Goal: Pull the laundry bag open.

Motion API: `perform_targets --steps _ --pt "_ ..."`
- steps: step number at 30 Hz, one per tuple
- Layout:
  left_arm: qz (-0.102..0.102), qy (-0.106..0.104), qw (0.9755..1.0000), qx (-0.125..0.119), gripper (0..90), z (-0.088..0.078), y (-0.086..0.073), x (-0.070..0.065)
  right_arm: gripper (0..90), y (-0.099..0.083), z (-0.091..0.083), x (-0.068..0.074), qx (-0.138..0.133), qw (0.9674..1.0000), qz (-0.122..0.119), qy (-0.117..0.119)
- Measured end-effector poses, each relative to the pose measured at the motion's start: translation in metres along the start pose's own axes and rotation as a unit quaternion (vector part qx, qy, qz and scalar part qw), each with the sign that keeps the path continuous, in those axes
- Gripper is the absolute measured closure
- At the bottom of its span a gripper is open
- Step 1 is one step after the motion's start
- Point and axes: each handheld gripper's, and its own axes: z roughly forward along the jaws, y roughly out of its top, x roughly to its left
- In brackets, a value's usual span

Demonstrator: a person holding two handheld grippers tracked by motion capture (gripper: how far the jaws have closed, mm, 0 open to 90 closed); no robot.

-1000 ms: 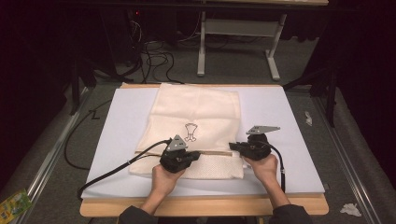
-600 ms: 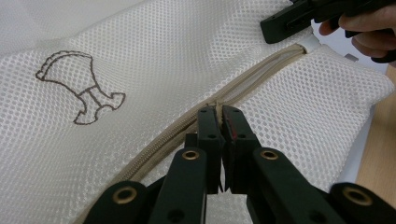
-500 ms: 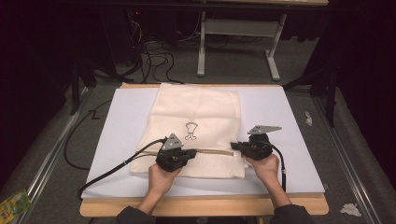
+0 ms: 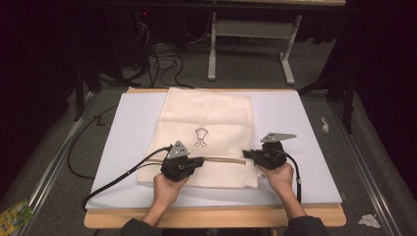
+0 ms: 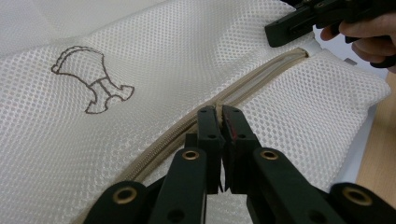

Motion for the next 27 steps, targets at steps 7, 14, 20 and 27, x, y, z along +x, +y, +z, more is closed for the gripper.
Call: perform_targets --steps 7,14,20,27 --pt "0.001 0.003 1.0000 0.000 87.2 -0.001 -0.001 0.000 88.4 0.000 -0.001 0.001 0.001 1.0000 0.000 -0.001" --pt "0.000 0.004 1.0000 -0.002 87.2 -0.003 -0.002 0.000 88.4 0.000 0.000 0.000 0.002 1.0000 -0.002 -0.001" --pt "0.002 0.009 0.9999 -0.005 87.2 -0.007 -0.003 0.001 88.4 -0.001 0.000 -0.001 0.002 1.0000 -0.003 -0.003" --pt "-0.001 0.010 0.9999 -0.007 87.2 -0.012 -0.004 0.004 88.3 -0.001 -0.001 0.000 0.000 1.0000 -0.003 -0.003"
